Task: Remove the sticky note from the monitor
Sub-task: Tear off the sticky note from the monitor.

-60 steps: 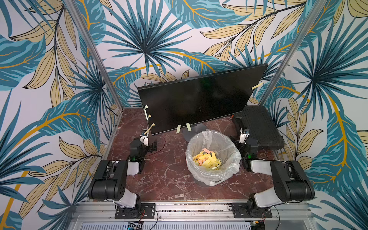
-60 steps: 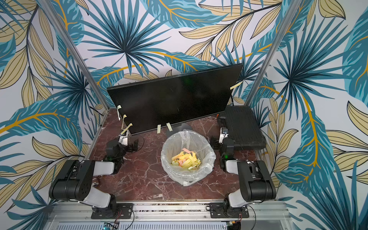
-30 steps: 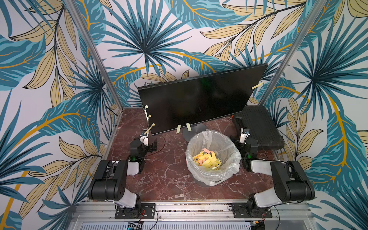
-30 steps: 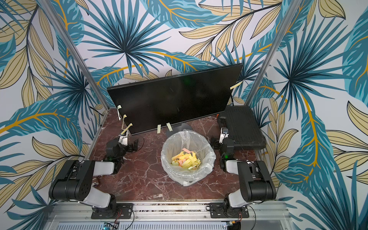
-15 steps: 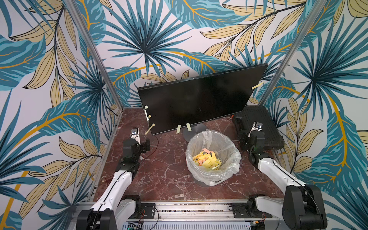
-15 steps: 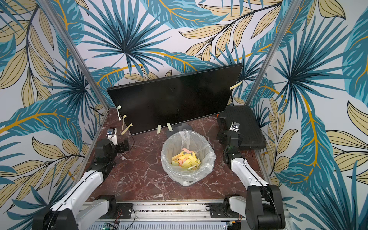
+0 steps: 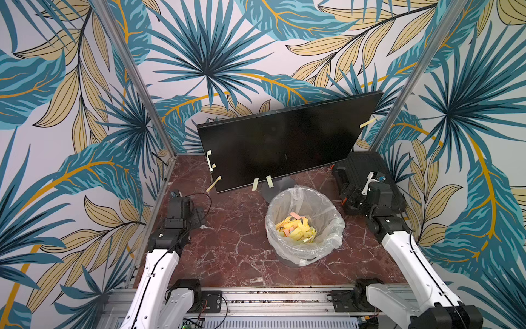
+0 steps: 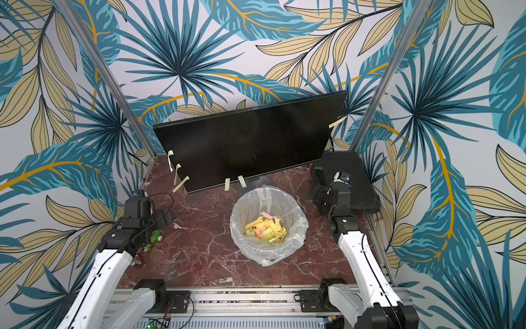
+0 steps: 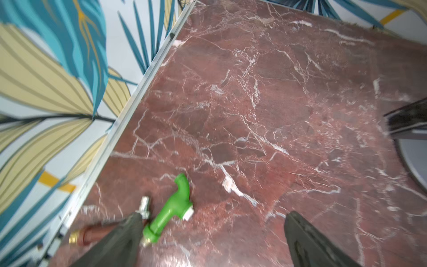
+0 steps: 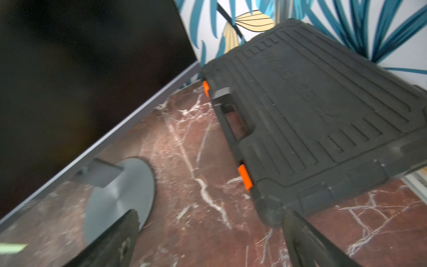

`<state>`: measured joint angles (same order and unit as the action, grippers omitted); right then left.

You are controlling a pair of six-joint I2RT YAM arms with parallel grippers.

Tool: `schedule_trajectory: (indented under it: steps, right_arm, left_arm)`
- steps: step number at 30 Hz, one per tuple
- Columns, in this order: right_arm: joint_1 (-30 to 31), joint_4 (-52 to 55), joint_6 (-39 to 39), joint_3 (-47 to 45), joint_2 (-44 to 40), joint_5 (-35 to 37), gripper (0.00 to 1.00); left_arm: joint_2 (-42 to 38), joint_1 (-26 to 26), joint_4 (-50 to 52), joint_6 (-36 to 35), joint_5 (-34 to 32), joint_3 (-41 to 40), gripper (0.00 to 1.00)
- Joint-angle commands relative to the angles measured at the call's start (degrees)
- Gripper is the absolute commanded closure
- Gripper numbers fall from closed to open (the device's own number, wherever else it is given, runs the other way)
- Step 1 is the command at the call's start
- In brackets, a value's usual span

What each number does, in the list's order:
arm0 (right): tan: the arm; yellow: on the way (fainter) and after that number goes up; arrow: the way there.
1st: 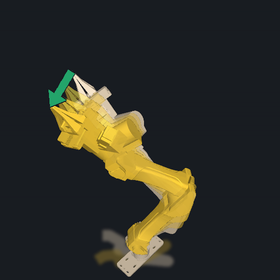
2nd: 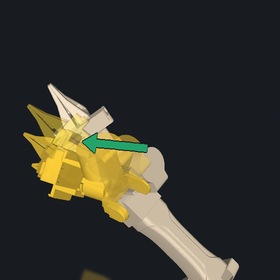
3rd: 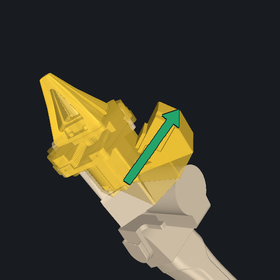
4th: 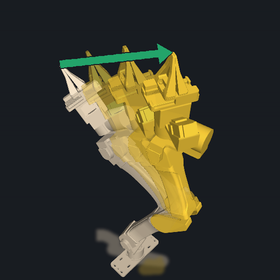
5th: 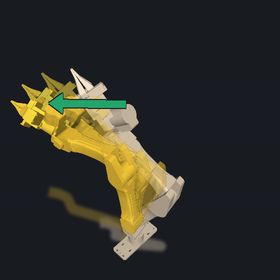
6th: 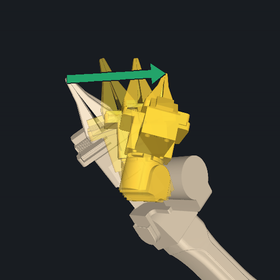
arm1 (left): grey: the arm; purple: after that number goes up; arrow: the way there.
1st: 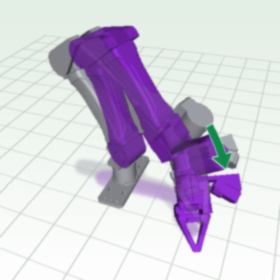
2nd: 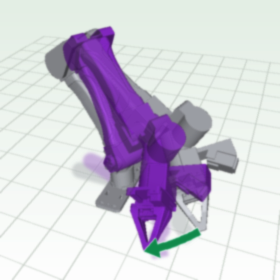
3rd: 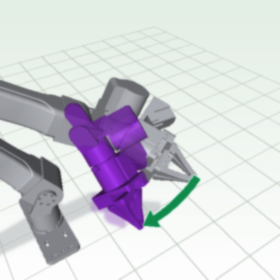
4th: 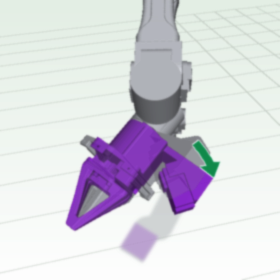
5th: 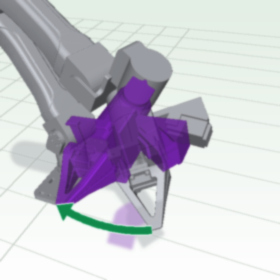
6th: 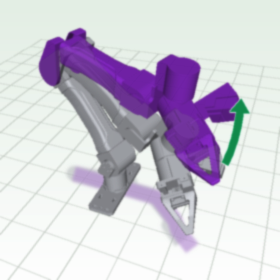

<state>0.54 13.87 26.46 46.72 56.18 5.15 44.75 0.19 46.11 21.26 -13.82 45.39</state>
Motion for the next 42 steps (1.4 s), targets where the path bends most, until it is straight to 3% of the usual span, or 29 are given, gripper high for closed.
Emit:
schedule_trajectory:
  steps: [1, 6, 12, 18, 23, 31, 42]
  right_arm:
    - [0.33, 6.57, 2.29, 2.93, -3.32, -7.03, 0.01]
    - [0.42, 11.17, 3.45, 8.01, -5.71, -17.37, 0.05]
    - [2.53, 14.20, 5.33, 13.87, -6.21, -27.12, 0.08]
    - [7.71, 15.06, 8.27, 17.47, -6.94, -29.16, 0.11]
    - [16.47, 15.18, 9.73, 19.97, -5.71, -25.83, 0.14]
    - [32.55, 13.35, 9.74, 23.97, 0.61, -18.11, 0.18]
    - [44.50, 8.15, 9.92, 30.15, 10.94, -12.59, 0.19]
  left_arm:
    - [-5.60, 0.16, 9.17, 7.97, 2.86, 3.10, 0.00]
    - [-13.36, 0.14, 10.34, 11.99, 10.56, 7.09, 0.00]
    - [-15.47, 0.15, 5.24, 14.84, 19.16, 13.09, 0.00]
    - [-14.53, 0.16, -6.67, 13.29, 27.90, 16.30, 0.00]
    - [-9.81, 0.12, -10.70, 11.74, 32.48, 22.77, 0.00]
    - [-1.40, 0.79, -14.11, 12.55, 33.98, 31.49, 0.00]
    - [10.81, 9.94, -2.46, 7.59, 19.75, 42.91, 0.02]
